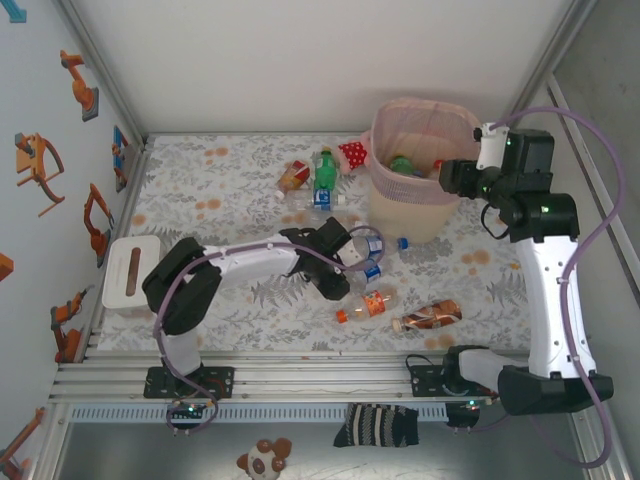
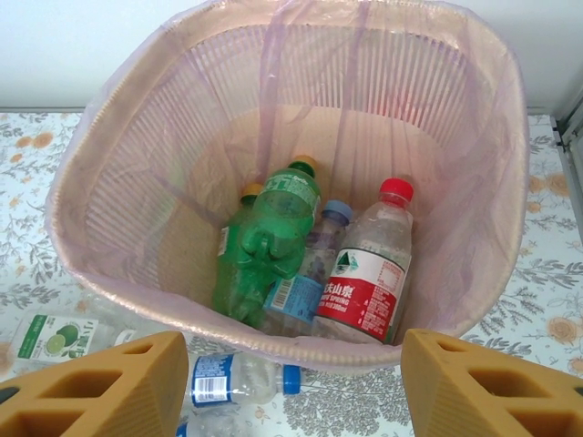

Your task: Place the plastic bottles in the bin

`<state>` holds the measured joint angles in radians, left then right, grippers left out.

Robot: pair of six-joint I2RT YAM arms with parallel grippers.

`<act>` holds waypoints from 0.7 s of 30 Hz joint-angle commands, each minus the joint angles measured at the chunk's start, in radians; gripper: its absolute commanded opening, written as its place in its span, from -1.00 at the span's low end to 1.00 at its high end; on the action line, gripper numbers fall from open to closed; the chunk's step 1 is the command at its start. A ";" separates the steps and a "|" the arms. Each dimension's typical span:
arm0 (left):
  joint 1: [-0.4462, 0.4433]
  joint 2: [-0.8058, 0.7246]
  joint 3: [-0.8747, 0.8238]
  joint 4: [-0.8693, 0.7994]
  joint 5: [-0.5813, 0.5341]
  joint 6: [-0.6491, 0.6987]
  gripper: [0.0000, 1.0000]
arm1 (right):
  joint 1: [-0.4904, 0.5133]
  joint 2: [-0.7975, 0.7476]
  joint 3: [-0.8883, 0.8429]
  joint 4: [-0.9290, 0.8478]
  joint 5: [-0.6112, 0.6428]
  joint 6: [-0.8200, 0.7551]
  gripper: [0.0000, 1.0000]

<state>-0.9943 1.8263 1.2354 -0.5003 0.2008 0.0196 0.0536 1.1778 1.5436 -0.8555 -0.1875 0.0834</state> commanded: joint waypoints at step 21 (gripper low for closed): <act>0.064 -0.558 -0.119 0.307 0.019 -0.132 -0.63 | 0.002 -0.195 -0.227 0.535 -0.483 0.427 0.25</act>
<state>-0.9482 1.3346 1.1568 -0.3286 0.1875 -0.0467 0.0536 1.0065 1.3533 -0.5419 -0.5484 0.3607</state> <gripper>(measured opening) 0.294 0.622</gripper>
